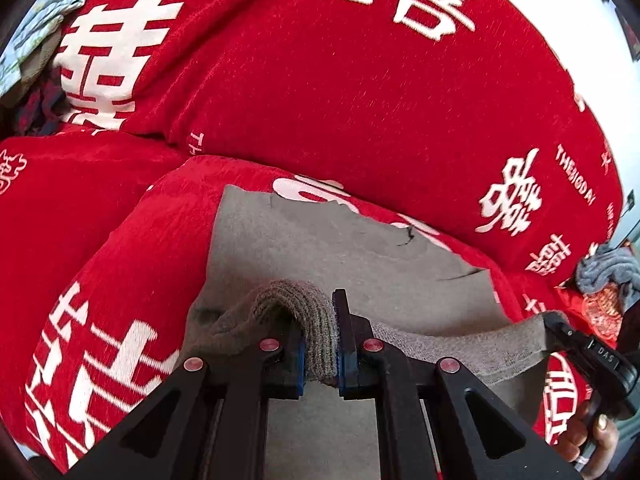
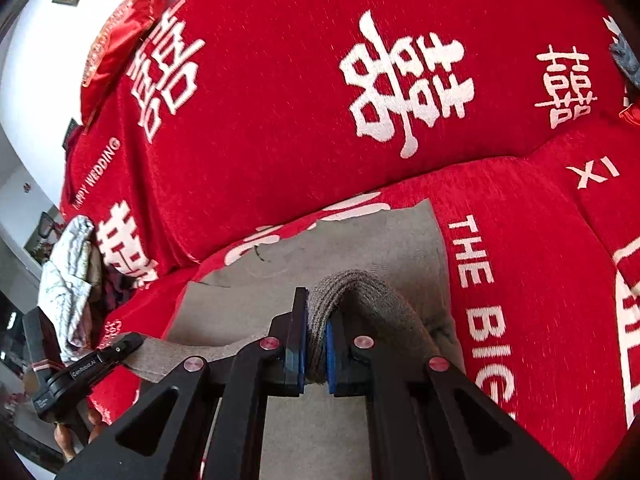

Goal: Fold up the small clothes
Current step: 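Lower the folded hem onto the sweater near the collar with both grippers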

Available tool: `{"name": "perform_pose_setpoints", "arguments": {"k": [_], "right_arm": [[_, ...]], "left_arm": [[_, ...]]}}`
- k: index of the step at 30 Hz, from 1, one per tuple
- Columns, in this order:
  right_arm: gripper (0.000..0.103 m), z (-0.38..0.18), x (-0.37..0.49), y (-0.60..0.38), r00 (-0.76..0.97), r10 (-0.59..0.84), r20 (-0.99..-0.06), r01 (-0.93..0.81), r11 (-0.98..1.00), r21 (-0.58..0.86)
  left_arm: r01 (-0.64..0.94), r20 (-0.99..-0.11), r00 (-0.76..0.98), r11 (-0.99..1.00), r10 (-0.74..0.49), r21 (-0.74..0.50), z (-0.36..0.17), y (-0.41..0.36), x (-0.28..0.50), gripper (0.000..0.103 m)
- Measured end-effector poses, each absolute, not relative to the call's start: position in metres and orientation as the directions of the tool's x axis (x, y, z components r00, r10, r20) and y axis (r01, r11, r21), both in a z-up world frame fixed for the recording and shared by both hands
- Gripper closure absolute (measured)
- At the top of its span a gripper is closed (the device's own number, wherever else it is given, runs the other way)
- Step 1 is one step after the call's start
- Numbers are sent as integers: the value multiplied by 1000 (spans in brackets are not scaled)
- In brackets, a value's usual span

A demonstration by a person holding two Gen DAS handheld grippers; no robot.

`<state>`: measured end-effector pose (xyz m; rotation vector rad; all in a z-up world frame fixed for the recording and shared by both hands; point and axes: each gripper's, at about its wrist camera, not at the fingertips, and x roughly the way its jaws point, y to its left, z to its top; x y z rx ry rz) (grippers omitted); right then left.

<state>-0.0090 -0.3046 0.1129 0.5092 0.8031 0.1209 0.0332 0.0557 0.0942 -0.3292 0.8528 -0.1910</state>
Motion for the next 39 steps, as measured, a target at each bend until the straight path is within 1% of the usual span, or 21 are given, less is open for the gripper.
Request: {"name": "perform_pose_setpoints", "arguments": {"k": [5, 9, 26, 31, 39], "right_arm": [[95, 106, 10, -302, 670, 269, -691, 99, 891, 443], [95, 101, 21, -304, 660, 264, -703, 109, 892, 438], [95, 95, 63, -311, 649, 252, -718, 124, 896, 427], [95, 93, 76, -312, 647, 244, -723, 137, 895, 425], [95, 80, 98, -317, 630, 237, -740, 161, 891, 423]], "left_arm": [[35, -727, 637, 952, -255, -304, 89, 48, 49, 91], [33, -736, 632, 958, -242, -286, 87, 45, 61, 91], [34, -738, 633, 961, -233, -275, 91, 37, 104, 91], [36, -746, 627, 965, -225, -261, 89, 33, 121, 91], [12, -760, 610, 961, -226, -276, 79, 33, 144, 91]]}}
